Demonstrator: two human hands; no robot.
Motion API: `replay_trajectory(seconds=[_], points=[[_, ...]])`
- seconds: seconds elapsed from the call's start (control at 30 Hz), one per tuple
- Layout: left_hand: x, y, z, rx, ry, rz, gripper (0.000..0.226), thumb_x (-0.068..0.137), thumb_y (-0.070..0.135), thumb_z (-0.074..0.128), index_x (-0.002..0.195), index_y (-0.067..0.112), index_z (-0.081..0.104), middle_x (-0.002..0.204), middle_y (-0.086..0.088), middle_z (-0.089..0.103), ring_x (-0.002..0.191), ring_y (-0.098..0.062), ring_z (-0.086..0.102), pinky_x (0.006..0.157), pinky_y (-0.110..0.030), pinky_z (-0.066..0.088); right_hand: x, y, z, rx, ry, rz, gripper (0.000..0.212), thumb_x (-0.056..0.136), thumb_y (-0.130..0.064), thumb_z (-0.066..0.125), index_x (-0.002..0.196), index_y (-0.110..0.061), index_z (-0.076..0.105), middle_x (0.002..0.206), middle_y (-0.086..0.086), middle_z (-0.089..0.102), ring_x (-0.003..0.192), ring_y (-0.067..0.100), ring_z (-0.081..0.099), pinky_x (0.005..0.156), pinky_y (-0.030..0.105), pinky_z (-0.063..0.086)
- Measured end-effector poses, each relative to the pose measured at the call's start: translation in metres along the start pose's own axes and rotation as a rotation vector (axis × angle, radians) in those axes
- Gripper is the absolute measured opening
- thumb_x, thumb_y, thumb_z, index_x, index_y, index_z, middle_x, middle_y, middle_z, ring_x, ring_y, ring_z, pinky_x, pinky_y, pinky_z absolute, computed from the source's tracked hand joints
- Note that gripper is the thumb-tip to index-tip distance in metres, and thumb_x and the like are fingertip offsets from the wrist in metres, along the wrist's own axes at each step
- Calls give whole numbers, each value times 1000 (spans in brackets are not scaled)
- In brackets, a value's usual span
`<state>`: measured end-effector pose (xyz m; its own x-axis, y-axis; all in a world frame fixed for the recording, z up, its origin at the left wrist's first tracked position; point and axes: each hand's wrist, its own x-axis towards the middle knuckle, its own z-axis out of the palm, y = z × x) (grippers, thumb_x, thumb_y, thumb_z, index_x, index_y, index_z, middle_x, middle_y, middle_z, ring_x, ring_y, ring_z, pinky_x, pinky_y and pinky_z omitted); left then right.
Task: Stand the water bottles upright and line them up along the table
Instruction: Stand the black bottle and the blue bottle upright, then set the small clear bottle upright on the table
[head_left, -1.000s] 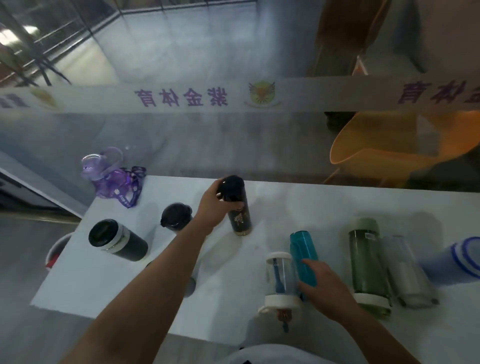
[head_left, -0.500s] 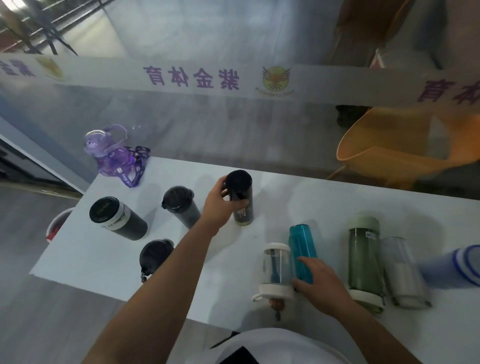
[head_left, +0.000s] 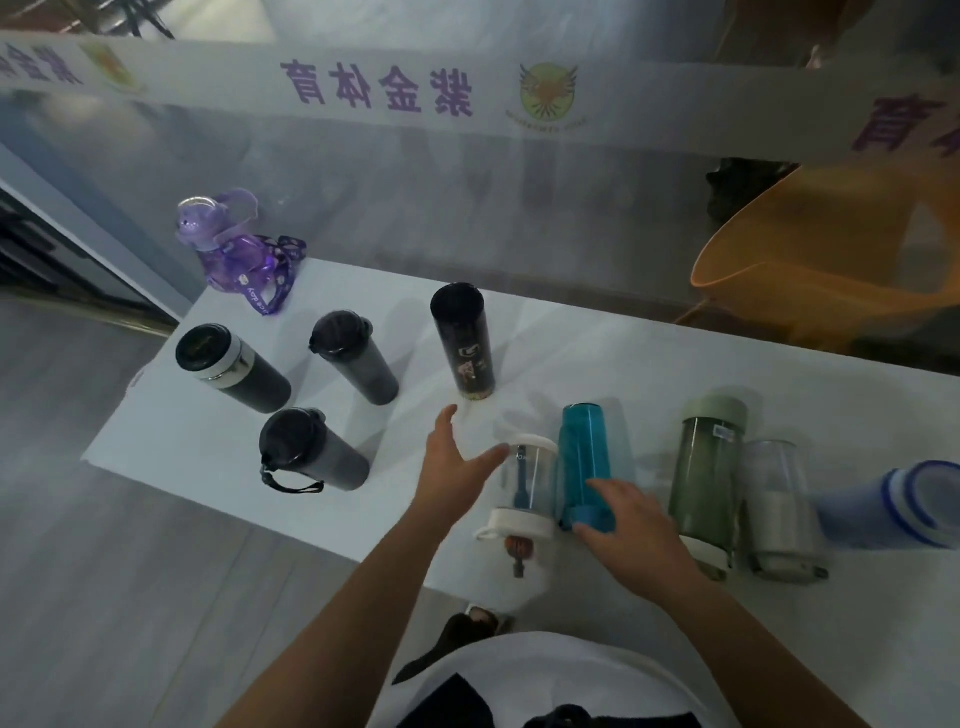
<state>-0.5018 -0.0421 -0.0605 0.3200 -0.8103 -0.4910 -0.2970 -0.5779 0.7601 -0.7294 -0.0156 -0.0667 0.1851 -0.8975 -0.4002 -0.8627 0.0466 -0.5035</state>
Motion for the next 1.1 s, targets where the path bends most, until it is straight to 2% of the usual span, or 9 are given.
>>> replay_trajectory(seconds=[0.13,0.23,0.4,0.53,0.67,0.77,0.97,1.1], points=[[-40,-38,34,155,-29,-45,99,72,56,77,150,35,20,158,2,25,141,-24,34,114,-51,33,-2,9,0,-186,30,-18,63,88,-56,47,144,-30,34,145,-2,41,135,20,34,112,42,25],[-57,-53,54,231,6,-81,106,66,65,74,151,34,18,155,-1,29,137,-25,38,111,-52,37,-5,17,-2,-250,14,-34,63,88,-55,46,144,-30,32,148,-1,38,137,21,30,113,42,23],[-71,-65,82,273,110,-66,108,67,62,75,152,28,16,148,-4,37,137,-27,32,110,-50,34,-17,33,-9,-300,-9,-62,63,88,-54,46,144,-31,32,152,-3,33,141,19,25,115,44,21],[-75,-65,93,292,237,-48,97,70,61,72,146,27,24,138,-4,48,128,-26,41,107,-50,37,-27,51,-17,-310,-18,-57,64,87,-57,45,146,-35,29,155,-3,28,143,18,22,115,44,18],[-78,-63,100,294,296,-71,102,70,65,71,149,26,21,142,-2,44,133,-26,38,112,-50,29,-33,62,-24,-281,-17,-52,65,86,-59,46,145,-37,30,155,-4,29,143,17,25,114,45,20],[-78,-59,106,295,333,-82,94,71,62,71,144,25,25,139,-2,46,131,-26,39,110,-47,28,-36,63,-28,-261,-15,-76,63,85,-57,46,143,-37,32,154,-4,31,142,17,27,114,44,21],[-80,-55,81,335,354,-146,82,62,57,73,129,30,34,124,2,56,118,-25,51,103,-47,37,-42,62,-29,-223,-36,-115,61,87,-54,47,143,-35,34,151,-7,34,139,15,31,114,43,22],[-71,-38,31,403,323,-116,79,59,53,74,124,26,39,111,1,54,108,-27,52,91,-46,46,-36,57,-24,-161,-59,-98,62,85,-50,50,142,-32,36,148,-7,37,137,15,33,113,43,22]])
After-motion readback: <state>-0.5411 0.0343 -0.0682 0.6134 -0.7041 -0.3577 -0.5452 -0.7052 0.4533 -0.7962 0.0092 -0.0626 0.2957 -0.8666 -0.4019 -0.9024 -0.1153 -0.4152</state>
